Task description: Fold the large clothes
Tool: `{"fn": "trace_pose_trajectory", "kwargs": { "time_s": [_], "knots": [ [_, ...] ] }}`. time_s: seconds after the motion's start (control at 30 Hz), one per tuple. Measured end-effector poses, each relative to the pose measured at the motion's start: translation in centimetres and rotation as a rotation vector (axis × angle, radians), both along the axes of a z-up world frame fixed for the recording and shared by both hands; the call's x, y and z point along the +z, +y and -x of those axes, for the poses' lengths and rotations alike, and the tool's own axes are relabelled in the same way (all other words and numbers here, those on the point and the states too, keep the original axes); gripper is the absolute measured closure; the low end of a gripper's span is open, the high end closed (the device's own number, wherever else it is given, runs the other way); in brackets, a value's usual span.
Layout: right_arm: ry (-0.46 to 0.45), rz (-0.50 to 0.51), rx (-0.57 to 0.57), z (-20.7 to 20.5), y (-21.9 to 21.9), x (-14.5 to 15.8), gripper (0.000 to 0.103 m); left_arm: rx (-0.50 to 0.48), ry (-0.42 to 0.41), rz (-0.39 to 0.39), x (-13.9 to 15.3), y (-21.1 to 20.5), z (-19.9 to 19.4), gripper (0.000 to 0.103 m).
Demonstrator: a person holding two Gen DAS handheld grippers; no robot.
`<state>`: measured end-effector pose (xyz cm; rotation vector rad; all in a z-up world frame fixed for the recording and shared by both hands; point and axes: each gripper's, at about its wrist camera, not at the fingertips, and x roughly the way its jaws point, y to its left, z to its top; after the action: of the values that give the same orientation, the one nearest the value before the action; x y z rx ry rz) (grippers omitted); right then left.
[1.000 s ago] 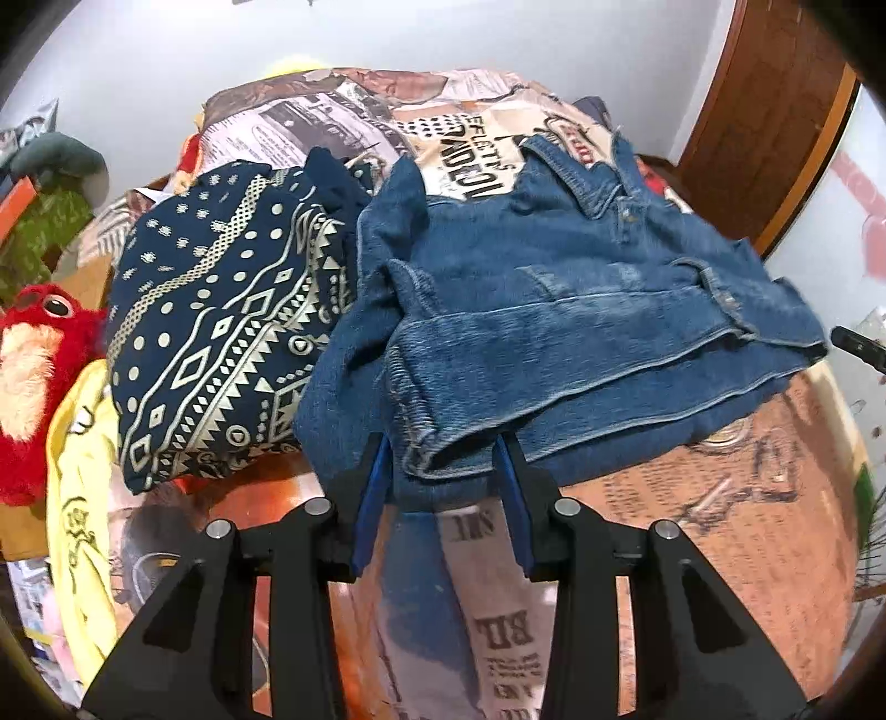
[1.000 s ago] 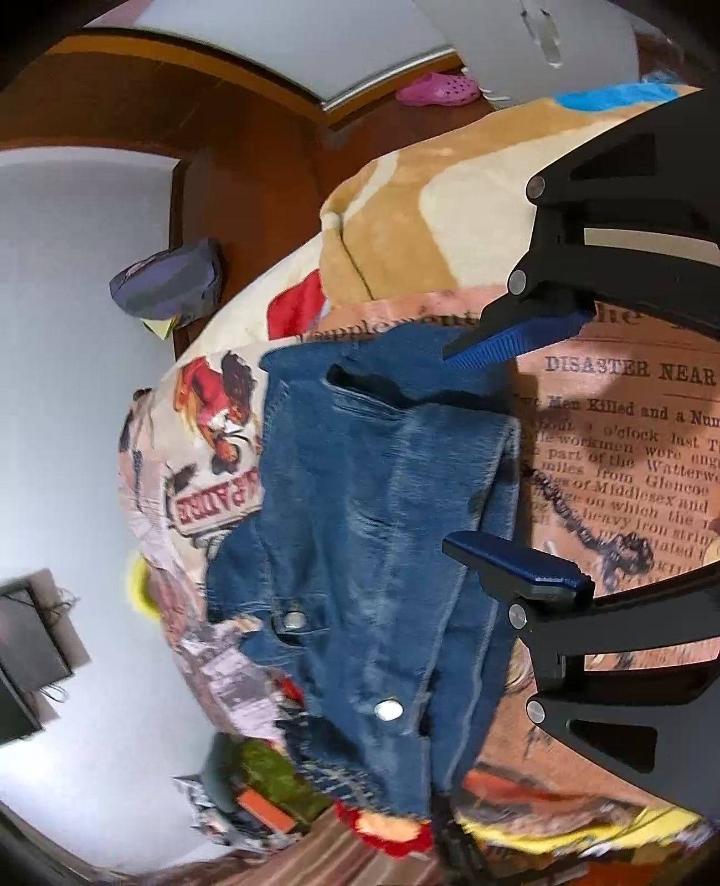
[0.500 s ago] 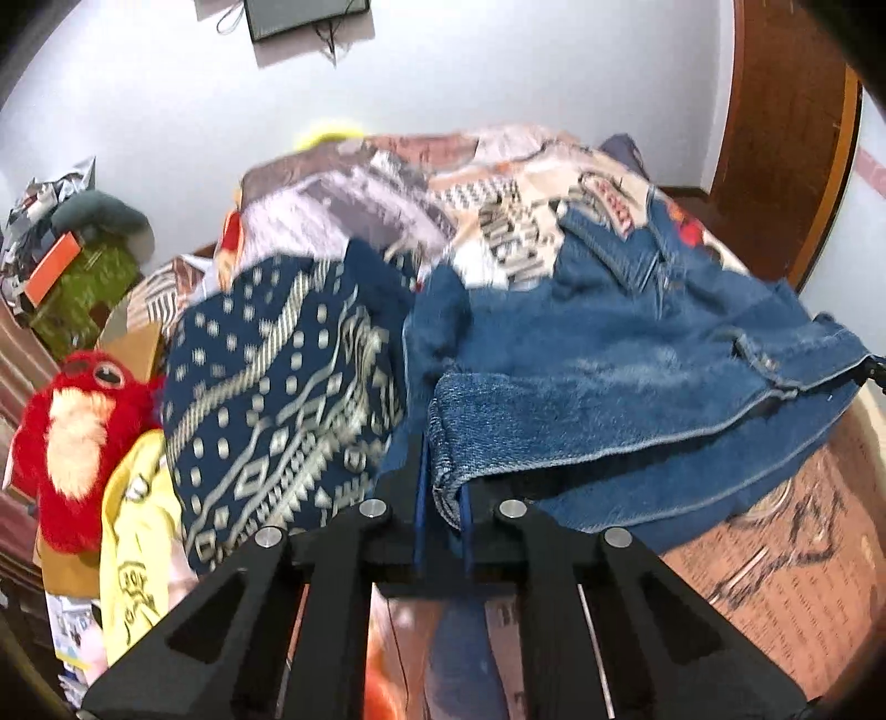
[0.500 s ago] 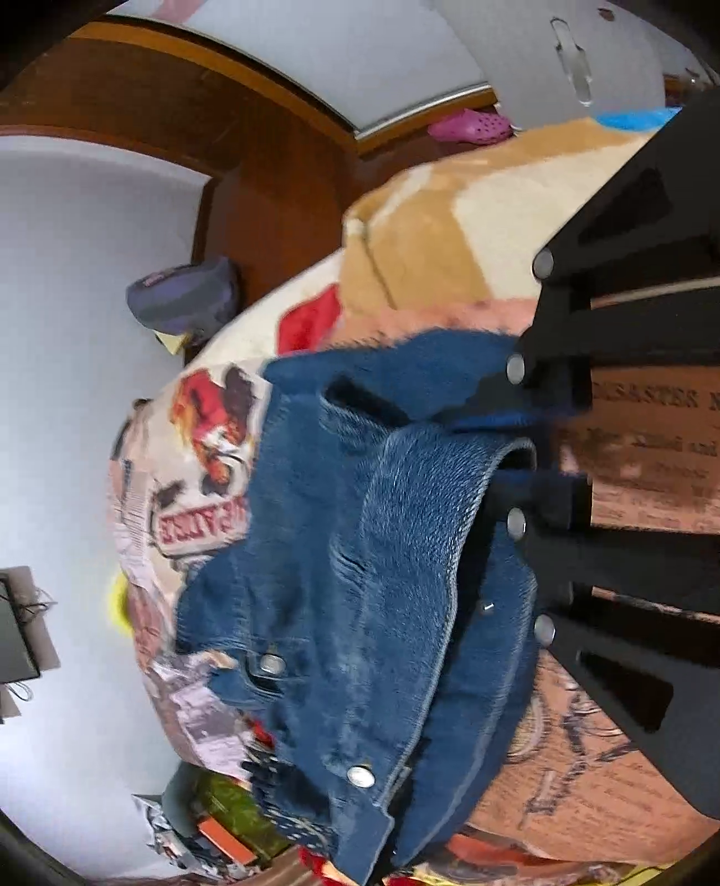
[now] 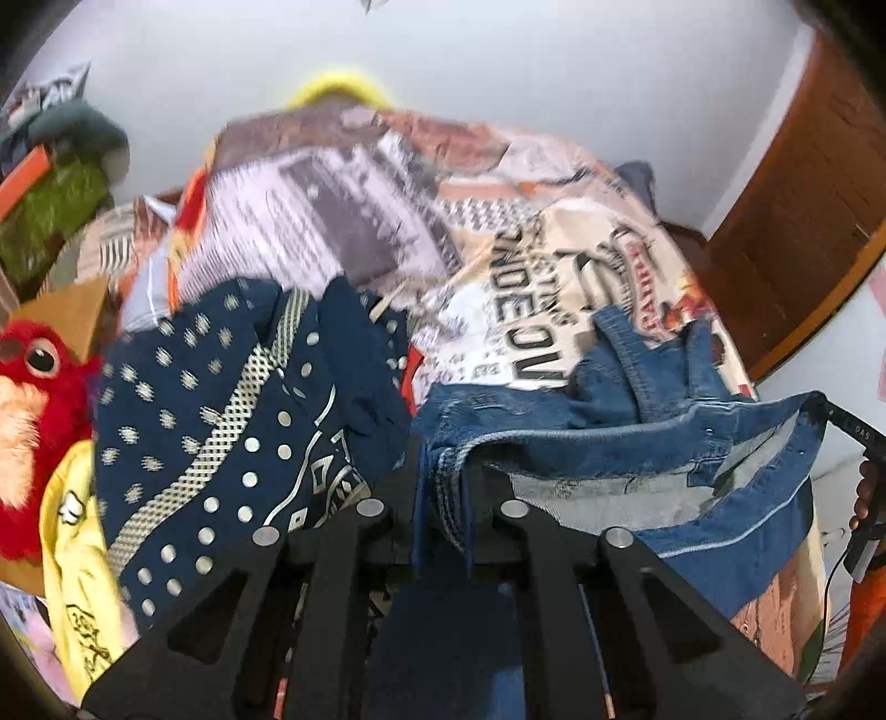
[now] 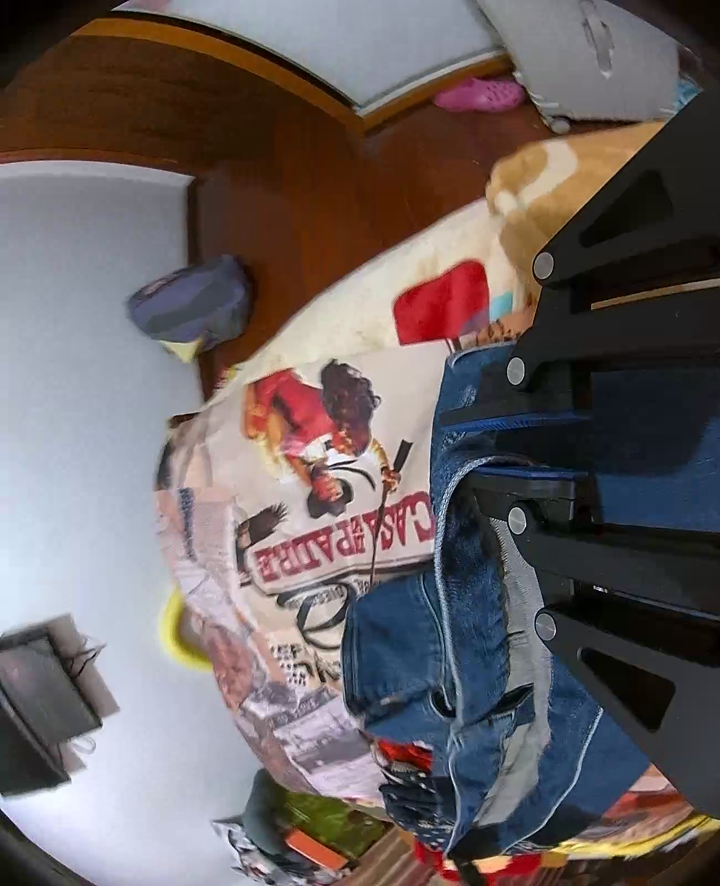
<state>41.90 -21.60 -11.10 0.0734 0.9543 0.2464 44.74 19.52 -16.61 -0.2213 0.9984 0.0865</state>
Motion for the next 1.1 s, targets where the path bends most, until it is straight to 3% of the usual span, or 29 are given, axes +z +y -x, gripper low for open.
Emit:
{"fn": "trace_pose_trajectory", "kwargs": {
  "time_s": [0.03,0.1,0.13,0.3,0.37,0.47,0.57,0.67,0.77,0.93,1.1],
  "knots": [
    [0.03,0.008,-0.007,-0.6,0.0,-0.7,0.088,0.009,0.016,-0.01,-0.6,0.3,-0.6,0.065],
    [0.084,0.024,-0.032,-1.5,-0.1,-2.4,0.085,0.035,0.021,-0.047,-1.4,0.7,-1.4,0.045],
    [0.103,0.027,-0.04,-1.8,-0.2,-3.1,0.083,0.031,0.021,-0.051,-1.5,0.9,-1.8,0.042],
    [0.136,-0.021,-0.08,-2.3,-1.6,-3.3,0.068,0.005,0.038,-0.028,-0.6,1.2,-2.5,0.042],
    [0.149,-0.023,-0.063,-2.6,-1.6,-2.6,0.068,-0.005,0.033,-0.049,0.6,1.0,-2.7,0.042],
    [0.143,-0.016,-0.04,-2.4,-1.2,-0.9,0.068,0.002,-0.041,-0.077,3.5,0.7,-2.1,0.042],
    [0.117,-0.052,-0.012,-1.7,-0.7,1.3,0.068,0.014,-0.094,-0.03,6.0,0.9,-1.0,0.04],
    [0.097,-0.039,0.03,-0.6,0.3,3.5,0.067,-0.002,-0.093,-0.067,7.0,0.2,0.0,0.04],
    [0.078,-0.01,0.103,0.9,1.3,5.1,0.064,-0.055,-0.07,-0.112,6.8,-1.3,1.4,0.04],
    [0.015,0.063,0.145,3.9,1.1,5.5,0.034,-0.16,-0.012,-0.155,4.2,-4.1,4.9,0.037],
    [0.059,0.065,0.112,5.7,-0.6,4.2,0.034,-0.22,0.05,-0.211,0.4,-6.2,7.8,0.037]
  ]
}}
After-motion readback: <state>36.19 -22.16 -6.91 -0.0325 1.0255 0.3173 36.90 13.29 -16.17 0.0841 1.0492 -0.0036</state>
